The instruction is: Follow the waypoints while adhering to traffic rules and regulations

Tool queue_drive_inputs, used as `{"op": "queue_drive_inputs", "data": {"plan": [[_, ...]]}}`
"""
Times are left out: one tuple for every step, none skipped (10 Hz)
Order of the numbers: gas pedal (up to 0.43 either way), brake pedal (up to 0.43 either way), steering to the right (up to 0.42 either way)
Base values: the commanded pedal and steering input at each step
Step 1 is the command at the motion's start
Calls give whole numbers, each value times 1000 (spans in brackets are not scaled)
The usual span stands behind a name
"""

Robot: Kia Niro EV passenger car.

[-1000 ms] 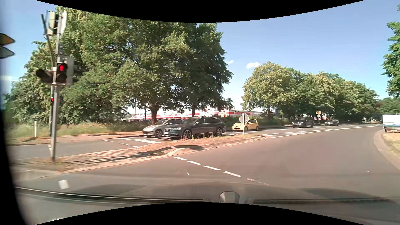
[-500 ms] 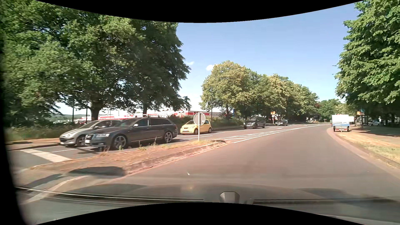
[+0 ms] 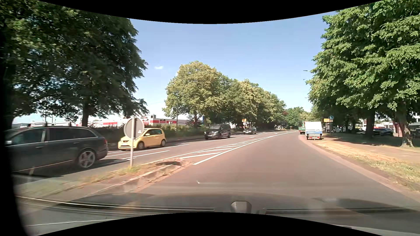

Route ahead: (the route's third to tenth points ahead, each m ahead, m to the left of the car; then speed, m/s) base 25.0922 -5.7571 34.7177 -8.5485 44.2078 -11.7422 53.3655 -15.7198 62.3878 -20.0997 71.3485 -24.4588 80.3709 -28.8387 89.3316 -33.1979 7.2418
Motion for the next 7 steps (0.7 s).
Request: {"op": "queue_drive_inputs", "data": {"plan": [[169, 6, 216], [189, 6, 198], [189, 6, 173], [197, 6, 150], [228, 6, 126], [240, 6, 108], [248, 6, 89]]}}
